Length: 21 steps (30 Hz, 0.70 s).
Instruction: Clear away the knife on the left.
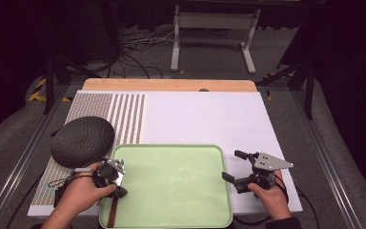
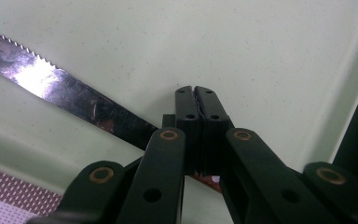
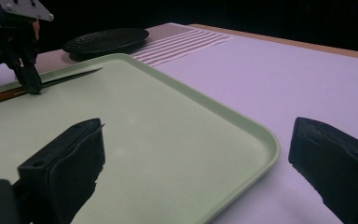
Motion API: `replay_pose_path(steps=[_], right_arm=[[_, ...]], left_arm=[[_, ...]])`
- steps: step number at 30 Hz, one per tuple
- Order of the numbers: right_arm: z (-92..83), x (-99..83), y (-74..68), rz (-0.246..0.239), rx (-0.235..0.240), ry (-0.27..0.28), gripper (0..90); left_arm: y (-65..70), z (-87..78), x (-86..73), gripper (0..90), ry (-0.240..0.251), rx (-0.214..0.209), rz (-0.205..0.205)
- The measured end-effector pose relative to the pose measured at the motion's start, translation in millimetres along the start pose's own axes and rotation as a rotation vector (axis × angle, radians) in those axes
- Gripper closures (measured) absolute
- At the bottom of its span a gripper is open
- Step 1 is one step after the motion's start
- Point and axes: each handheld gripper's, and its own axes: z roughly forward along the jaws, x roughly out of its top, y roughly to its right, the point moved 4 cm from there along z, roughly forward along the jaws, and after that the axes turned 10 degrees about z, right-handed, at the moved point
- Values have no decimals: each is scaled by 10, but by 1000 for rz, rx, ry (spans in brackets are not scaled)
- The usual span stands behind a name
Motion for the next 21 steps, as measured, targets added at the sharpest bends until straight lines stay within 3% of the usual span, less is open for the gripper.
replay_pose_path(steps=[15, 21], right_arm=[[5, -3, 1, 0, 2, -6, 43], [12, -4, 13, 3, -5, -10, 44]], left_arm=[[1, -14, -22, 879, -3, -1, -3], [12, -43, -7, 745, 6, 11, -10]])
